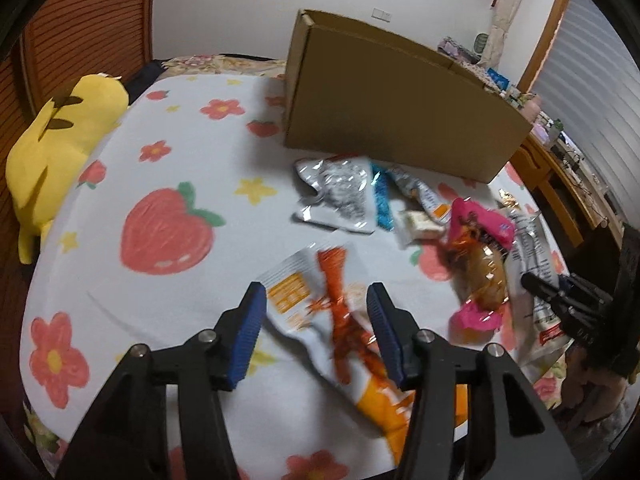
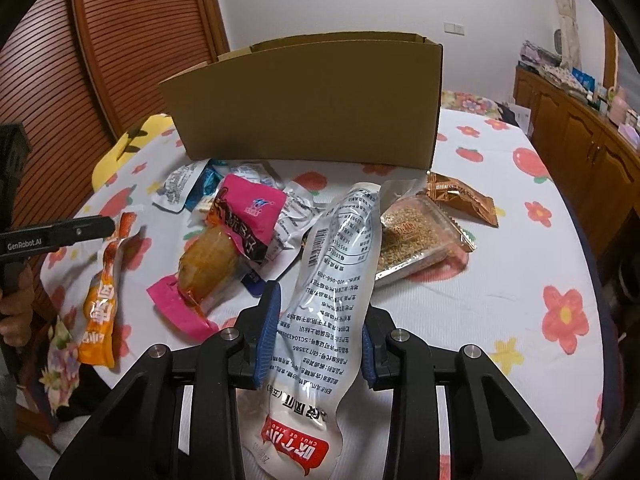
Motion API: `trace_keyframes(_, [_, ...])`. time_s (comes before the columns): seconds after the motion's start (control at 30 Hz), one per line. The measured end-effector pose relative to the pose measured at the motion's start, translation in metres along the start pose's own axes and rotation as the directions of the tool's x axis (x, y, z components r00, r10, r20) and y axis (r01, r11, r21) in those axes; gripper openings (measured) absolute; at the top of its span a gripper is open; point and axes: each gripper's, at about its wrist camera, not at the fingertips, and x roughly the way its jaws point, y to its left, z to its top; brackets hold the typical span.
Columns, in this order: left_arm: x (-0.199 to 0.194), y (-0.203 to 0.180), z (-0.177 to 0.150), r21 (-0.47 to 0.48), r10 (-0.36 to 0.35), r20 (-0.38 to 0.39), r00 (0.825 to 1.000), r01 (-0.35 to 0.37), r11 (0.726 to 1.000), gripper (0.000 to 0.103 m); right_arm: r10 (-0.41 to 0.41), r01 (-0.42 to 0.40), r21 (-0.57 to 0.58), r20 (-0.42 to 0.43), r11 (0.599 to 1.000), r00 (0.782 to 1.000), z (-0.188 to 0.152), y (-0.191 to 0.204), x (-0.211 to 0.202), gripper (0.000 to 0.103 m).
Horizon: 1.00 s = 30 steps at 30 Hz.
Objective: Organize snacks
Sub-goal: 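Lift the orange packet with the left tool while the right tool lifts the white packet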
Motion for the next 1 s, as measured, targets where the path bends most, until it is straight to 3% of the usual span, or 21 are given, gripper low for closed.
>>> trace_keyframes(0.07, [0.005, 0.001, -0.003, 0.008, 0.007, -0.011, 1.000, -0.007, 1.000, 0.067, 0.000, 0.000, 0.000, 0.000, 1.000, 1.000, 0.000, 0.000, 0.000, 0.034])
trace_keyframes(0.53, [0.028, -0.027, 0.004, 0.054, -0.003, -0.028, 1.000, 0.004, 0.999, 0.073, 0.006, -0.006, 0.000, 0.000, 1.000, 1.000, -0.001, -0.001, 0.002, 0.035])
trace_keyframes(0.6, [0.030, -0.032, 0.004, 0.074, 0.001, -0.023, 1.000, 0.000, 0.997, 0.058, 0.007, -0.007, 0.001, 0.000, 1.000, 1.000, -0.001, -0.001, 0.002, 0.035])
trace_keyframes(0.63, [0.030, -0.034, 0.004, 0.078, -0.004, -0.022, 1.000, 0.006, 0.997, 0.044, 0.007, -0.007, 0.001, 0.000, 1.000, 1.000, -0.001, -0.001, 0.002, 0.035])
trace_keyframes(0.7, [0.031, -0.036, 0.005, 0.076, -0.008, -0.026, 1.000, 0.010, 0.997, 0.031, 0.009, -0.009, 0.001, -0.001, 1.000, 1.000, -0.002, -0.001, 0.002, 0.035])
trace_keyframes(1.0, [0.014, -0.028, 0.002, 0.025, -0.082, 0.042, 0.996, 0.081, 0.996, 0.024, 0.025, -0.025, -0.012, -0.001, 1.000, 1.000, -0.001, -0.001, 0.000, 0.032])
